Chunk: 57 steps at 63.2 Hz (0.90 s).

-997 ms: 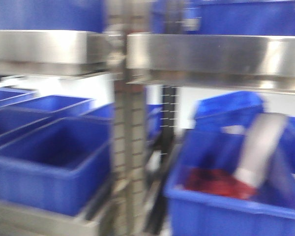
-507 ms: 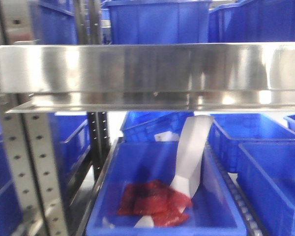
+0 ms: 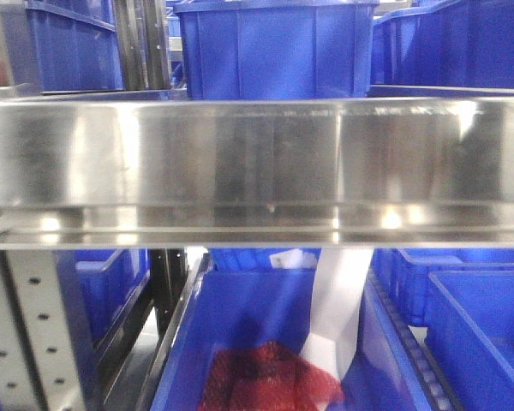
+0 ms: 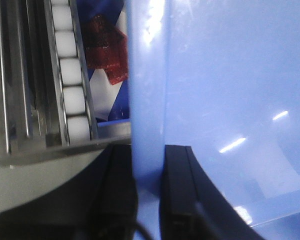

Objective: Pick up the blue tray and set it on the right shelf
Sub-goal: 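Drive up to the steel shelf rack and stop facing it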

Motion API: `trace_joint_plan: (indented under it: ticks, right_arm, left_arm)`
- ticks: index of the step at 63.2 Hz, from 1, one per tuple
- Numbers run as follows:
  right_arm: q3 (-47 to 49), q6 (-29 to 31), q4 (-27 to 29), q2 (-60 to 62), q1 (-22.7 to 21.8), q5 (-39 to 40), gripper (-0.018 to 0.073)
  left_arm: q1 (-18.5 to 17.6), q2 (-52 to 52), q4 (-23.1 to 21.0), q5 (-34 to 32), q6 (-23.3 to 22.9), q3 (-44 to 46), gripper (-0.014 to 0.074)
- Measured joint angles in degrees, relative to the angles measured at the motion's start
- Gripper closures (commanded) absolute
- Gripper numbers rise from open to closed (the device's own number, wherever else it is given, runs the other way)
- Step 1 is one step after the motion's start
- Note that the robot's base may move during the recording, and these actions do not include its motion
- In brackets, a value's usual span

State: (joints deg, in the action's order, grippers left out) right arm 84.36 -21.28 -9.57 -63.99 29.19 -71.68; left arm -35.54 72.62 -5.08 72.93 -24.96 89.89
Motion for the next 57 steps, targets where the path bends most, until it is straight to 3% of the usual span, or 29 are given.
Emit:
trace_joint_plan:
  ticks: [57]
  right_arm:
    - [0.0,0.0,0.0,0.0,0.0,0.0,0.0501]
  left_arm:
    - [0.0,0.0,0.0,0.0,0.12,0.0,0.0645]
